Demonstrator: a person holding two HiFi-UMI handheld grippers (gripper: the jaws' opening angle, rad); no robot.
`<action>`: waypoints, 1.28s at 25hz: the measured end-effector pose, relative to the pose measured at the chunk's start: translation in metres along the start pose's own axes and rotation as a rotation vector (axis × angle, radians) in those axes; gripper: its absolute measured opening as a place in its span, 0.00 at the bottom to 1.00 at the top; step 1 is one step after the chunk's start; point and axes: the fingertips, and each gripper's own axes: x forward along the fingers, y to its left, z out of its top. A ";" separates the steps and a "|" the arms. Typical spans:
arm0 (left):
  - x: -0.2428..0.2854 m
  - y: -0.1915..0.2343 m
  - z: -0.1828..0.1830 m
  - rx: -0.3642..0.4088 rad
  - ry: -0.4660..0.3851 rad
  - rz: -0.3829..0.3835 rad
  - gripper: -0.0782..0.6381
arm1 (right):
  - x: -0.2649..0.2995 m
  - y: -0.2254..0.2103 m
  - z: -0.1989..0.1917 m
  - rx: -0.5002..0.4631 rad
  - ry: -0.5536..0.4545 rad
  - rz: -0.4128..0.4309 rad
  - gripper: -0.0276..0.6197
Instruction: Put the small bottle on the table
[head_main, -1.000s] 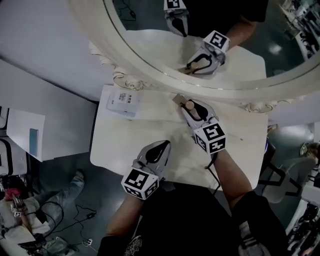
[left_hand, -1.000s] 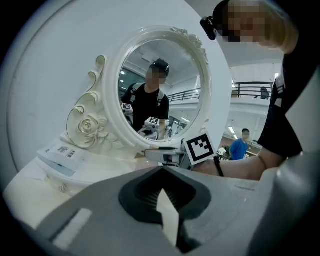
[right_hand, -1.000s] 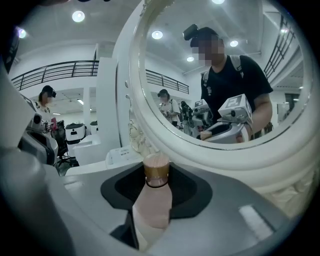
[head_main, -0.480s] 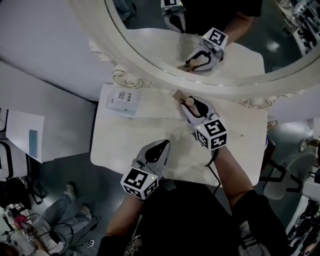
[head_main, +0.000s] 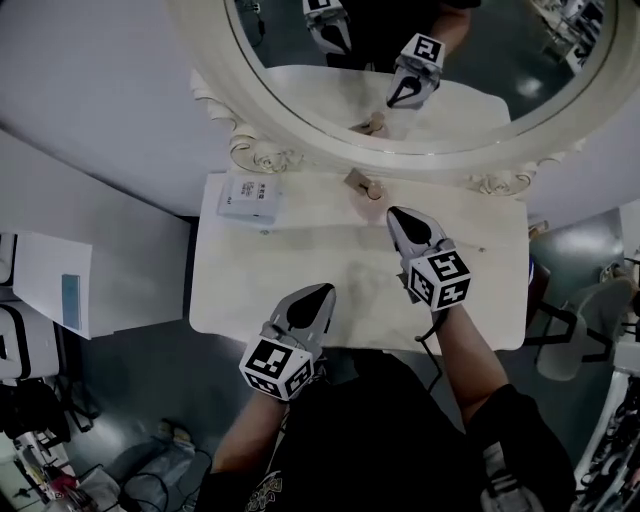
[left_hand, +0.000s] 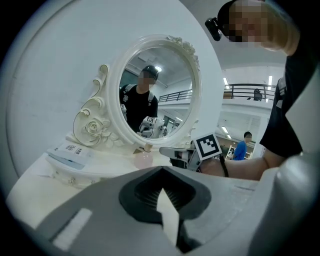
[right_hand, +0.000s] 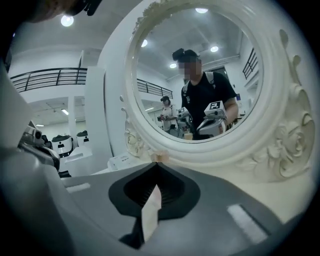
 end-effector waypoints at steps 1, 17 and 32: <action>-0.006 -0.001 -0.001 0.004 0.001 -0.007 0.11 | -0.008 0.004 0.000 0.019 -0.002 -0.010 0.09; -0.119 -0.035 -0.025 0.051 -0.002 -0.113 0.11 | -0.131 0.127 -0.027 0.095 -0.030 -0.083 0.09; -0.180 -0.056 -0.072 0.055 0.051 -0.192 0.11 | -0.199 0.213 -0.076 0.133 0.003 -0.121 0.09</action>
